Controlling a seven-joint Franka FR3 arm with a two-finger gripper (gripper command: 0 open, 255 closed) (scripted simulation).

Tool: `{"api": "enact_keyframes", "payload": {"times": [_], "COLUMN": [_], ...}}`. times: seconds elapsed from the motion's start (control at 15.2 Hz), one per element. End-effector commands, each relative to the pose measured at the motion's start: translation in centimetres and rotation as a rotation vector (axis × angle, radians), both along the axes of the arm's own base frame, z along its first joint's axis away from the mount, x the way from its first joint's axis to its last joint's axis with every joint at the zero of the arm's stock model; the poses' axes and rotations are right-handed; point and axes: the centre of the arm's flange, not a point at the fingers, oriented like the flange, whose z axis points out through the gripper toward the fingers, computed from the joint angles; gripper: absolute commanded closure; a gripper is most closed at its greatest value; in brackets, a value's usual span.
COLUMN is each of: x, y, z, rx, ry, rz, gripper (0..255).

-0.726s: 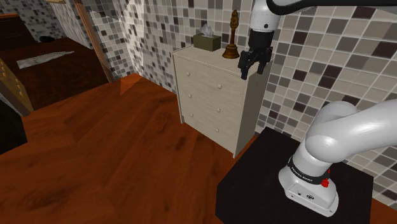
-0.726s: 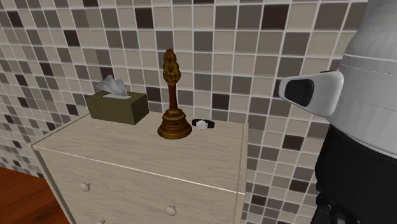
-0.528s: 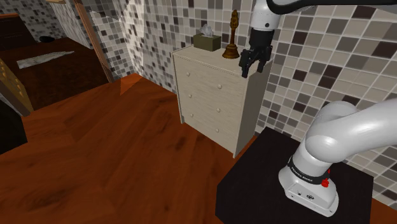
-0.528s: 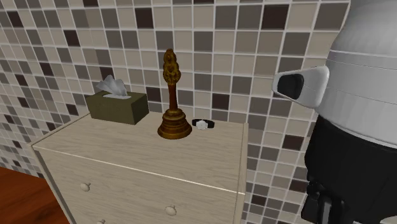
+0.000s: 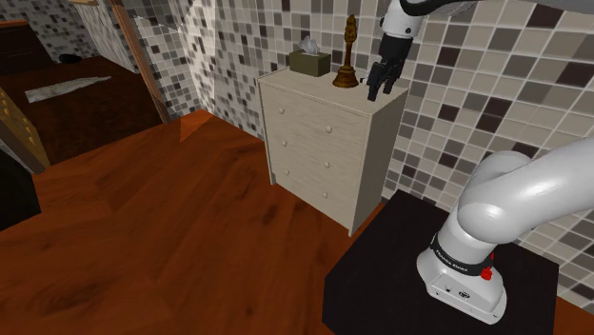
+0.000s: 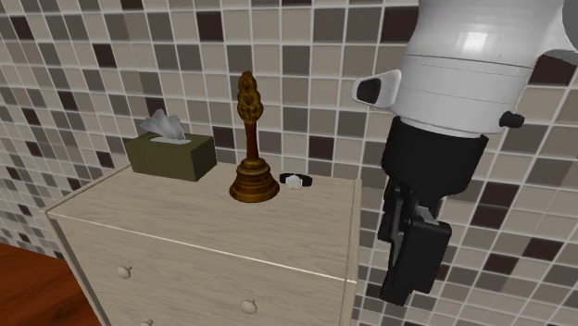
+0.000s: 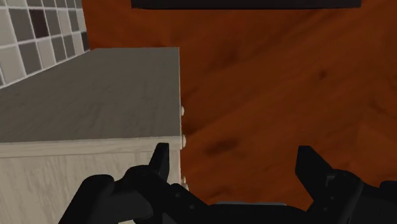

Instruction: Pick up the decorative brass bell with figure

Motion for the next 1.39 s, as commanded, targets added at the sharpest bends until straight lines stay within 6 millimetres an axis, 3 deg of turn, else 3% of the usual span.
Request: {"api": "enact_keyframes", "payload": {"times": [0.0,0.66,1.32], "x": [1.1,8.1,17.1], "y": [-2.4,-13.3,-22.5], "z": [-0.1,0.3,1.5], "rx": [0.0,0.01,0.021], "ry": [-0.025,-0.141,-0.257], "rz": [0.047,0.264,0.48], "gripper": [0,0,0]}}
